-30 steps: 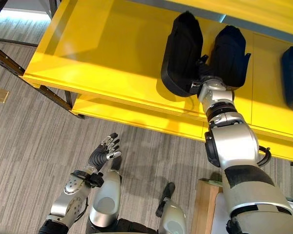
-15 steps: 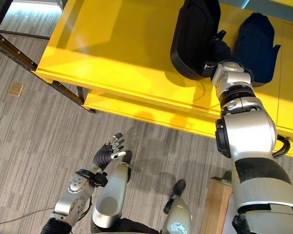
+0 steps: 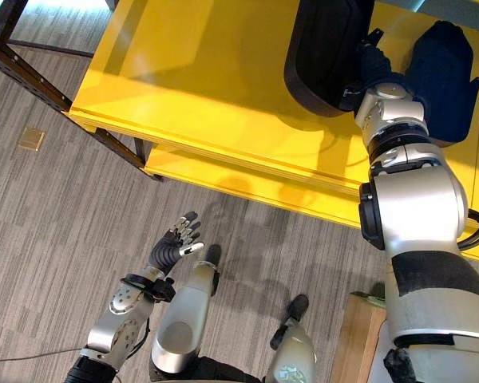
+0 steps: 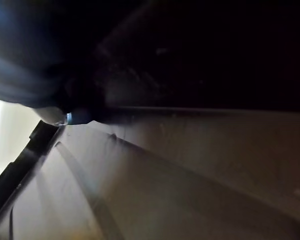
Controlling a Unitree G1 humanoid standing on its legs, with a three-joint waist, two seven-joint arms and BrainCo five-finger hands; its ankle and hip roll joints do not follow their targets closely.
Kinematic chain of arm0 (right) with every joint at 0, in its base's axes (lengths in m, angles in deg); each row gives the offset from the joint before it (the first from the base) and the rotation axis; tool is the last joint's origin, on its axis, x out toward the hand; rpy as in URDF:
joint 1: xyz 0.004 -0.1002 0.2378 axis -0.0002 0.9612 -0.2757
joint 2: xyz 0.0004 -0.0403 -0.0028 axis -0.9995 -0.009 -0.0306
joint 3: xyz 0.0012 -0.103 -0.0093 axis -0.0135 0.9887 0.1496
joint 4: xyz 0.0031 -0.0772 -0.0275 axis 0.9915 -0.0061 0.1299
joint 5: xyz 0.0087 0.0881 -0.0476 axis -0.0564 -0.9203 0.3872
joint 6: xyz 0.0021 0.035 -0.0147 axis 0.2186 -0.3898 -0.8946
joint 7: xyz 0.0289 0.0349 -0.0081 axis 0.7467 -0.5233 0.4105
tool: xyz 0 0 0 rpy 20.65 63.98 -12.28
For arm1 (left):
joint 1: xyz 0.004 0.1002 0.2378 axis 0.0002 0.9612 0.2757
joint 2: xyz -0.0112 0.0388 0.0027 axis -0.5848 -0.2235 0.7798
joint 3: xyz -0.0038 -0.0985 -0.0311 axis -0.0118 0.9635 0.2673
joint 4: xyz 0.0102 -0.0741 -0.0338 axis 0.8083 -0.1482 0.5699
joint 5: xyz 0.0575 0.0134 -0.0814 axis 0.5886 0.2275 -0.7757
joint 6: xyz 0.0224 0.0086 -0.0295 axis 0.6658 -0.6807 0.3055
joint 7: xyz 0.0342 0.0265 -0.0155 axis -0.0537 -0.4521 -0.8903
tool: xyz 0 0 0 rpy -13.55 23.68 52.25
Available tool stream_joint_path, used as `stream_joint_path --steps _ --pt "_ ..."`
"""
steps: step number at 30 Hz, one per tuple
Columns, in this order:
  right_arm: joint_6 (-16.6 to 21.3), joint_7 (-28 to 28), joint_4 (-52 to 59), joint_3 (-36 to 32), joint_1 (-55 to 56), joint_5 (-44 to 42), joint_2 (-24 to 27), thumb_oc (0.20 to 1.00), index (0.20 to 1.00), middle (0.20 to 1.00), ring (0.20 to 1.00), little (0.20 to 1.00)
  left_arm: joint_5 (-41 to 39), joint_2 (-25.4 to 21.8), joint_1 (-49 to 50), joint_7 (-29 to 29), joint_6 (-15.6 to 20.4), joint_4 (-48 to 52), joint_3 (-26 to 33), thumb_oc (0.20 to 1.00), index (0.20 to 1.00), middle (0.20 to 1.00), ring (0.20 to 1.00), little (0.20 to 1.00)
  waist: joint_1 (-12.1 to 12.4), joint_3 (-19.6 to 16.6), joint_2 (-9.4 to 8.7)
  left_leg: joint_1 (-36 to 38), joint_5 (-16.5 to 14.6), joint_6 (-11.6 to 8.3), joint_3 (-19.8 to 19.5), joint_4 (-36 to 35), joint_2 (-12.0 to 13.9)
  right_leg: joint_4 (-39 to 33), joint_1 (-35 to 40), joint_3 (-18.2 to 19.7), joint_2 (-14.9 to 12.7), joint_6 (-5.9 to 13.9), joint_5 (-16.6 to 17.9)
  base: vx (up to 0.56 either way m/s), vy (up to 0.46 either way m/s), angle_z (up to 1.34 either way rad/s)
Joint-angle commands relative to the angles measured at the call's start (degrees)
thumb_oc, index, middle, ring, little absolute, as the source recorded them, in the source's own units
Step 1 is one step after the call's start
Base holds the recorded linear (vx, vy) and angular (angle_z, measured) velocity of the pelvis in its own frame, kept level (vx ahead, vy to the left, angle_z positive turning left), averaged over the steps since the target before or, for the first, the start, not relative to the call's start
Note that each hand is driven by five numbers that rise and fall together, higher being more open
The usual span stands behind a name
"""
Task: Move parts from the plastic box to the shelf.
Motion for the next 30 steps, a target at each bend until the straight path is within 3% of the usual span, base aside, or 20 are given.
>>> stream_joint_path --steps 1,2,18,30 --pt "4.66 -0.40 3.99 4.81 -8.77 -2.02 2.78 0.200 0.200 0.200 0.200 0.200 -0.92 0.91 3.69 0.07 1.55 6.61 0.08 1.000 1.000 1.000 1.000 1.000 0.66 -1.81 2.90 1.96 12.00 -4.20 -2.25 -10.70 8.31 2.41 0.58 1.98 -4.71 -0.42 3.56 0.00 0.000 0.00" --pt "4.80 -0.52 3.81 5.52 -9.08 -1.82 3.38 1.000 1.000 1.000 1.000 1.000 -0.95 0.79 3.85 0.06 1.50 6.68 0.18 1.000 1.000 1.000 1.000 1.000 0.59 -1.81 2.90 1.88 11.94 -4.24 -2.18 -10.59 8.34 2.41 0.68 1.87 -4.83 -0.41 3.59 0.00 0.000 0.00" --pt "4.85 -2.28 3.54 3.03 -9.01 -3.17 3.38 1.000 1.000 1.000 1.000 1.000 -1.53 0.70 4.08 0.10 0.95 6.62 0.38 1.000 1.000 1.000 1.000 1.000 -0.59 -1.81 2.90 2.20 11.55 -4.56 -1.70 -10.49 8.62 1.49 2.12 0.95 -5.09 -0.49 3.75 0.00 0.000 0.00" --pt "4.40 -2.76 6.11 4.88 -8.66 -2.44 3.22 1.000 1.000 1.000 1.000 1.000 -1.17 1.56 3.48 0.60 1.52 4.79 0.79 1.000 1.000 1.000 1.000 1.000 -1.34 -1.81 2.22 4.56 11.20 -5.00 -1.19 -10.77 9.04 0.56 4.52 0.37 -4.61 -0.22 3.77 0.00 0.000 0.00"
